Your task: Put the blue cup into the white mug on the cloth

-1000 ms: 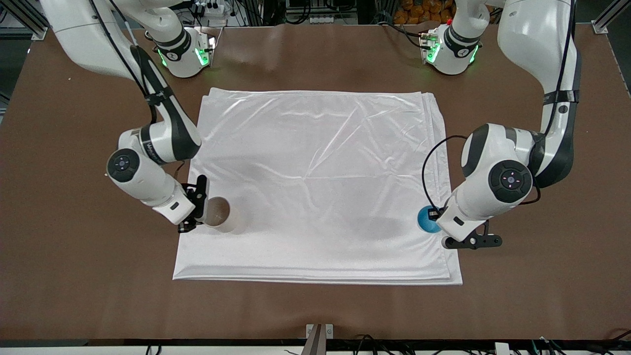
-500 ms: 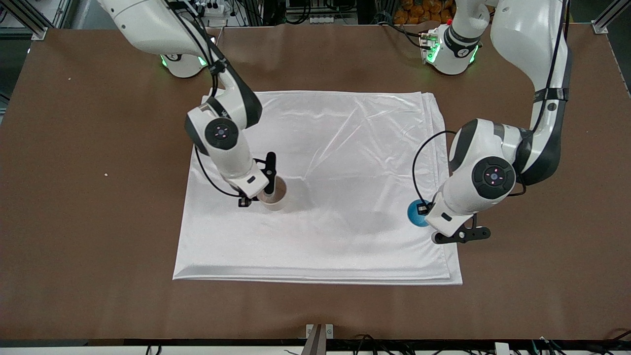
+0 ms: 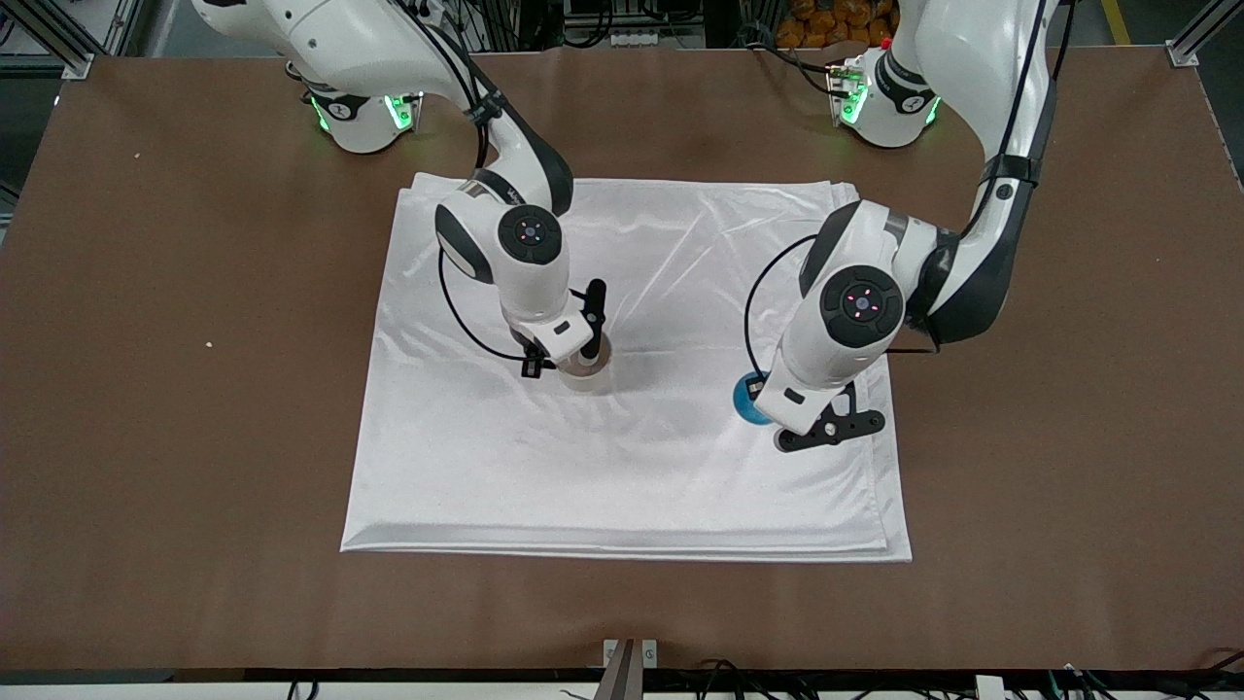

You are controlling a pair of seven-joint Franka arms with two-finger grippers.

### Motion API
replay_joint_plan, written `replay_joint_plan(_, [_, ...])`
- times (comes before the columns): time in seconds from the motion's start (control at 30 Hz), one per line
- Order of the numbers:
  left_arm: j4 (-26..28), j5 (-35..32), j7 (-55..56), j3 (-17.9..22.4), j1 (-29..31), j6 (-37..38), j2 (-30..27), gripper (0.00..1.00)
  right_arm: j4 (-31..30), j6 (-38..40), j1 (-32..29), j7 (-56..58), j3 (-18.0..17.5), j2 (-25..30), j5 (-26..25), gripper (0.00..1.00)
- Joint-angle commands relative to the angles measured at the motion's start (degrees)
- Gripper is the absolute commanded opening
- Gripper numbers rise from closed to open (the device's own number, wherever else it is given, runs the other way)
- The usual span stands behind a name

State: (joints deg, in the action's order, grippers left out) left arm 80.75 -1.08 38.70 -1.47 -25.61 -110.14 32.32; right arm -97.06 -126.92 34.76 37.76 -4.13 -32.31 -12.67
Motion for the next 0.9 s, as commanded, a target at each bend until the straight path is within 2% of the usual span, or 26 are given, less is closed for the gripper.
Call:
replay_joint_plan(0.0, [-0.9, -0.5, 0.8, -0.1, 0.6, 1.2, -0.9, 0.00, 3.4, -0.5, 1.4, -3.3, 0.5, -3.3, -1.4, 0.00])
replay_joint_plan(0.17, [-0.9, -0.6, 0.6, 0.1, 0.6, 1.2, -0.9, 0.00, 3.3, -1.2, 2.1, -3.4, 0.5, -3.8, -1.4, 0.00])
replay_joint_plan(0.23, [-0.9, -0.6, 0.6, 0.0, 0.6, 1.2, -0.9, 0.00, 3.3, -1.4, 2.7, -3.4, 0.6, -4.1, -1.7, 0.17])
replay_joint_plan(0.47, [-0.9, -0.5, 1.1, -0.4, 0.4, 1.2, -0.9, 0.00, 3.0, -2.8, 3.2, -5.1, 0.6, -4.6, -1.7, 0.23])
replay_joint_plan(0.5, [-0.9, -0.4, 1.2, -0.4, 0.3, 1.2, -0.9, 0.00, 3.1, -2.7, 3.2, -5.4, 0.6, -4.6, -1.7, 0.29])
replay_joint_plan(0.6, [-0.9, -0.4, 1.4, -1.2, 0.0, 1.2, -0.9, 0.00, 3.1, -2.6, 3.2, -5.7, 0.6, -4.4, -1.7, 0.55])
replay_joint_plan(0.83, [-0.9, -0.4, 2.3, -2.6, 0.0, 1.4, -0.9, 0.00, 3.5, -2.3, 3.2, -7.4, 0.7, -3.6, -1.8, 0.85])
replay_joint_plan(0.87, [-0.9, -0.4, 3.0, -3.0, 0.0, 1.5, -0.9, 0.00, 3.5, -2.3, 3.2, -7.4, 0.7, -3.2, -1.8, 0.95])
